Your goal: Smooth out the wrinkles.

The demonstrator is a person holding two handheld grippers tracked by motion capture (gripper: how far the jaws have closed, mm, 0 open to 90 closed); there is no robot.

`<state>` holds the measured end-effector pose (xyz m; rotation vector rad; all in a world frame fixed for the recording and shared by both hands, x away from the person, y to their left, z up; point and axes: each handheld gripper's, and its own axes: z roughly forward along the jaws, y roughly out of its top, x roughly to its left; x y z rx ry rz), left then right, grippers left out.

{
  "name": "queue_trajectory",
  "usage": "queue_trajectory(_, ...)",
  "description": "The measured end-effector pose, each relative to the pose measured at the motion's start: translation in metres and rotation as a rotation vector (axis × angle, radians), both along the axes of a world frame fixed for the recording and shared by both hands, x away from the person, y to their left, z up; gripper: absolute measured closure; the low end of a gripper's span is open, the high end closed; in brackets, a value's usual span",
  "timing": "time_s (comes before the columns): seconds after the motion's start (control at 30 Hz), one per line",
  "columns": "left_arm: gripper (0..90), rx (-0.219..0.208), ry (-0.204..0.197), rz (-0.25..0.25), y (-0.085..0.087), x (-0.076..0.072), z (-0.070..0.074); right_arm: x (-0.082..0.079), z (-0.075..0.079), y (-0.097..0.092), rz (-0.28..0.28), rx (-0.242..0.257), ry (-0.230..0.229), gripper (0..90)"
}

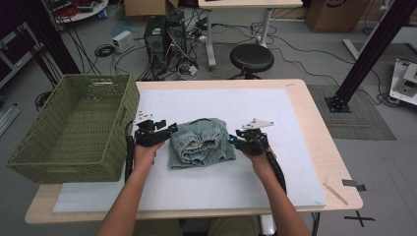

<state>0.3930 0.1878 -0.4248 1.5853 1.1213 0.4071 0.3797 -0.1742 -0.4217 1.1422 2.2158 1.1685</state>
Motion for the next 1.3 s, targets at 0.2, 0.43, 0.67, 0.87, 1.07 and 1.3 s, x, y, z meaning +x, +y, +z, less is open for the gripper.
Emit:
queue_trajectory(0.2,40.7,0.013,-0.057,-0.080,-0.008,-0.013,0.013,0.001,0.035,0.007,0.072,0.096,-0.070,62.5)
queue_trajectory(0.43,39.4,0.031,-0.047,-0.120,-0.013,-0.015,0.014,0.012,0.025,0.057,0.230,-0.042,0.018,64.7)
queue_trajectory(0.67,36.1,0.045,-0.031,-0.148,-0.022,-0.018,0.011,0.000,0.002,0.069,0.256,-0.070,0.101,68.2)
queue_trajectory(0.87,33.5,0.153,-0.002,-0.163,-0.044,-0.019,-0.002,-0.010,-0.006,0.084,0.200,-0.114,0.044,68.5)
queue_trajectory(1.07,46.5,0.223,-0.002,-0.185,-0.053,-0.022,-0.007,-0.016,0.015,0.046,0.194,0.032,-0.028,58.6)
queue_trajectory(1.3,52.7,0.211,-0.007,-0.180,-0.052,-0.025,-0.011,-0.016,-0.002,0.013,0.153,-0.025,0.087,61.5)
